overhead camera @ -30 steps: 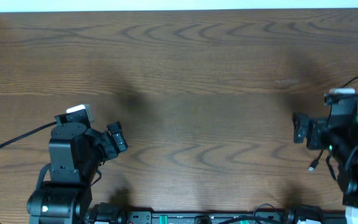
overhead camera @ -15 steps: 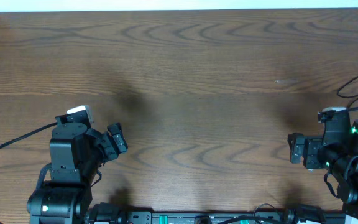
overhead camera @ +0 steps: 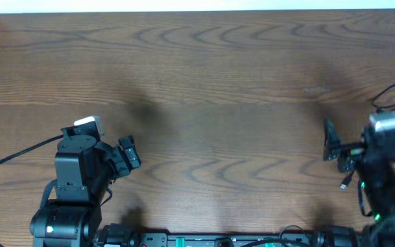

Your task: Untangle cables

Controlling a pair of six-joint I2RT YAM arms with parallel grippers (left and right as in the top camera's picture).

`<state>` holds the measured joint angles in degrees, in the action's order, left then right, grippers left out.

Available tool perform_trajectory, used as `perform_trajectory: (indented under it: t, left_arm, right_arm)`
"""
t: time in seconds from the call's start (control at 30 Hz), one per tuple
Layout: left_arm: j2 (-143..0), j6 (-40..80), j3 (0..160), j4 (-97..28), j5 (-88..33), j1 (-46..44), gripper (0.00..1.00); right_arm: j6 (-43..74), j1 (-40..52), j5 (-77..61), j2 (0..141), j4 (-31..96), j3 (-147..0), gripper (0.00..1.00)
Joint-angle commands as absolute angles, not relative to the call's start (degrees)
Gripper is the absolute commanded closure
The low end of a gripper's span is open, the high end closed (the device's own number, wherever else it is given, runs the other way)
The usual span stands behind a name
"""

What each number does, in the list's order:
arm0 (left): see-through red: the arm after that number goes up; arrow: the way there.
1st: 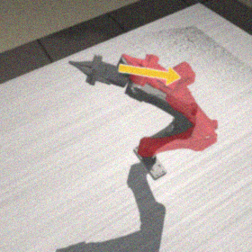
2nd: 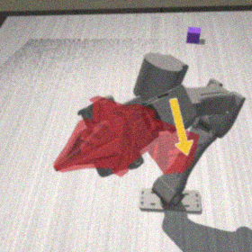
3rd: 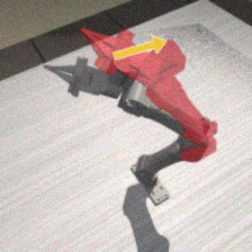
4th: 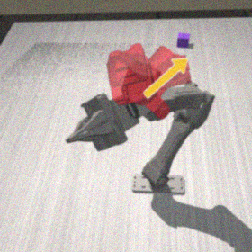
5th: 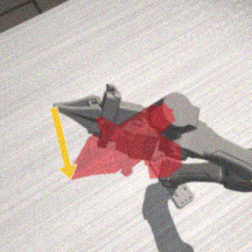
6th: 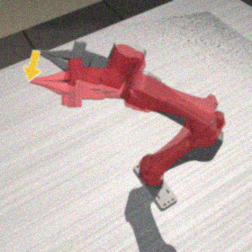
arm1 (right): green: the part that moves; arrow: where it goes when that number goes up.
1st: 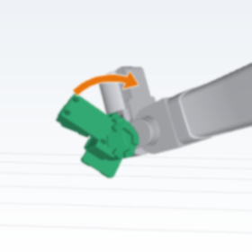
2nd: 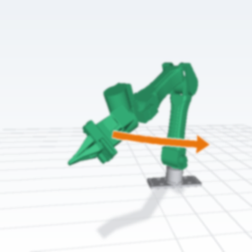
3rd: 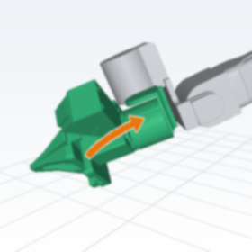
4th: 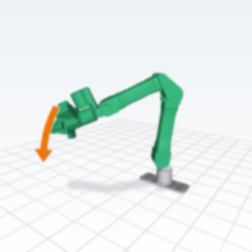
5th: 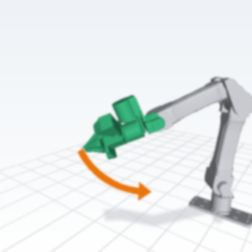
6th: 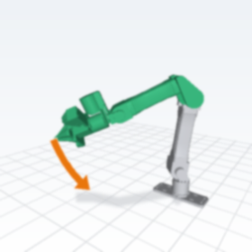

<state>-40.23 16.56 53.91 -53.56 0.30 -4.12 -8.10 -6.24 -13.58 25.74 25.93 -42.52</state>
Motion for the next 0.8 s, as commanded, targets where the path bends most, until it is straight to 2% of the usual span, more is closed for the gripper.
perform_trajectory:
  t: [0.0, 0.3, 0.77]
  left_arm:
    - [-40.34, 16.82, 53.69, -53.52, 0.43, -3.92, 0.06]
    - [-40.34, 16.82, 53.69, -53.52, 0.43, -3.92, 0.06]
    - [-40.34, 16.82, 53.69, -53.52, 0.43, -3.92, 0.06]
  right_arm:
    - [-8.84, -4.21, -11.79, 18.5, 20.97, -35.66, 0.01]
    - [-8.84, -1.34, -9.1, 6.66, 6.98, -21.3, 0.01]
    - [-8.99, -1.39, -8.47, 0.27, -8.34, -4.45, 0.01]
